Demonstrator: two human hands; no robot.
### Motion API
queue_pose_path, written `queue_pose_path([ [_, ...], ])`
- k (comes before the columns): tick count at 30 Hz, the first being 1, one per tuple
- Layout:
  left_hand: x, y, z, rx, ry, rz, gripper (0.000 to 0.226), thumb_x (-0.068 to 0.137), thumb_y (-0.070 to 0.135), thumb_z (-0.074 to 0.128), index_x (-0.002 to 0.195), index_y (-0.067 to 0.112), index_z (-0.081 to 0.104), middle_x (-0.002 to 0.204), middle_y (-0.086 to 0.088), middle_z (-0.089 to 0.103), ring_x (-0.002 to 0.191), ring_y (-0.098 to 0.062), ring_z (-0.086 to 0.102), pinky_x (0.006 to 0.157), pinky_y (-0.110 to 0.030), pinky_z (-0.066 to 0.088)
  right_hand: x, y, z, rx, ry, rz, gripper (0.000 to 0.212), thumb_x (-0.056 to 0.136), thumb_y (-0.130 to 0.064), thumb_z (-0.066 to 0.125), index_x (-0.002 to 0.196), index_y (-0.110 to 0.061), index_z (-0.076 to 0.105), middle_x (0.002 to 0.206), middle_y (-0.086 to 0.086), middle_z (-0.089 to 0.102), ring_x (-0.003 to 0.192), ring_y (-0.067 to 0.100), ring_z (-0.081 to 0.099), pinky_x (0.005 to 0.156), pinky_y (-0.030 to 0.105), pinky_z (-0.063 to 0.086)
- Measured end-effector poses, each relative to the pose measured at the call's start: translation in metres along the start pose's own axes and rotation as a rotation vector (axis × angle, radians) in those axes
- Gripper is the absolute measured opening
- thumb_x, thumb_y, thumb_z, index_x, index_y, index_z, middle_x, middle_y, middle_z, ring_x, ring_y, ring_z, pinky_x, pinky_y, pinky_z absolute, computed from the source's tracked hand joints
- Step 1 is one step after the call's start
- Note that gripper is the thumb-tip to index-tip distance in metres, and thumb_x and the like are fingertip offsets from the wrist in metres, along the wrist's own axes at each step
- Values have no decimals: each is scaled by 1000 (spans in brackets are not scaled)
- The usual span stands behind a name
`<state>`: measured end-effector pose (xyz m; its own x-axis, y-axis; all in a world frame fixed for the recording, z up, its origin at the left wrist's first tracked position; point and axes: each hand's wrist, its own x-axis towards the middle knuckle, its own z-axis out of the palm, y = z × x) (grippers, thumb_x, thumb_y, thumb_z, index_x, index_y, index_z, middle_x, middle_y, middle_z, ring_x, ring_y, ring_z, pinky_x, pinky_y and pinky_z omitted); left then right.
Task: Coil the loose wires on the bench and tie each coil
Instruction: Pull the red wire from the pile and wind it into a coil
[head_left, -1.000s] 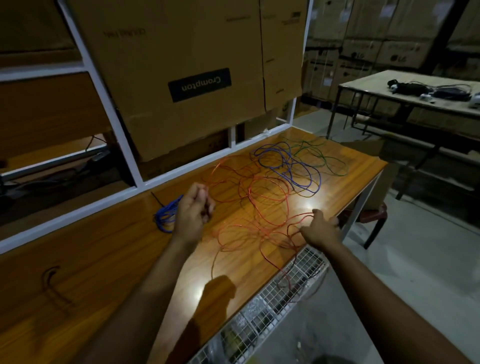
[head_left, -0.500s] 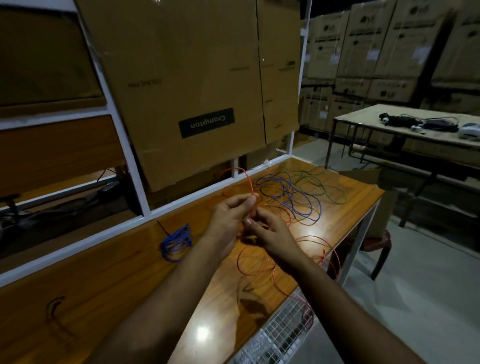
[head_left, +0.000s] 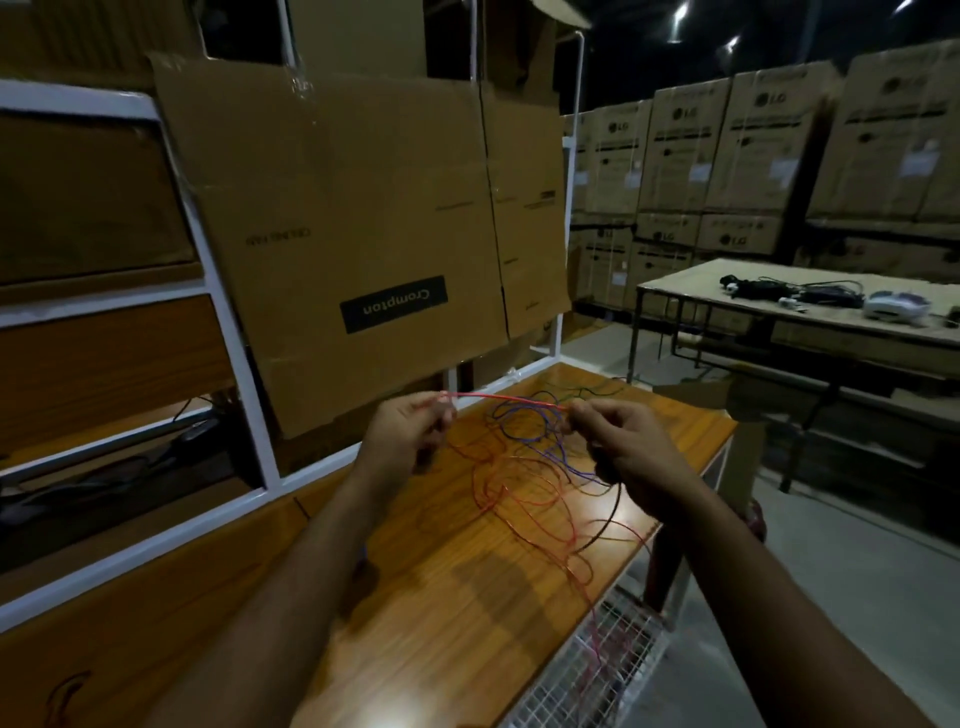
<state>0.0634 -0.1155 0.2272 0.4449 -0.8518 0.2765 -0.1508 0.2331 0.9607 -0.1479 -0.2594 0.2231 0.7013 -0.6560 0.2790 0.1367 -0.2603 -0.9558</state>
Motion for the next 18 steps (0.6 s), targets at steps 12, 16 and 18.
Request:
queue_pose_path([
  [12,29,72,1,-547,-100,-71,38,93,24,35,55,23,34,47,6,24,47,-14,7,41,-21,9,-24,76,-7,130,-8,289,21,93,-3,62,112,3,69,88,18,64,69,26,65,71,37,59],
  [16,33,73,16,-336,-122,-25,34,104,23,33,73,15,44,58,2,27,51,-12,18,47,-25,17,-25,27,46,-515,171,11,12,97,-20,61,93,-17,73,72,4,71,59,16,68,61,33,60],
  [18,33,74,18,-222,-112,-8,32,105,20,33,80,11,50,59,1,32,51,-12,25,48,-24,23,-29,-7,62,-851,98,-118,20,99,-28,57,87,-21,71,75,-4,70,66,7,64,70,32,58],
])
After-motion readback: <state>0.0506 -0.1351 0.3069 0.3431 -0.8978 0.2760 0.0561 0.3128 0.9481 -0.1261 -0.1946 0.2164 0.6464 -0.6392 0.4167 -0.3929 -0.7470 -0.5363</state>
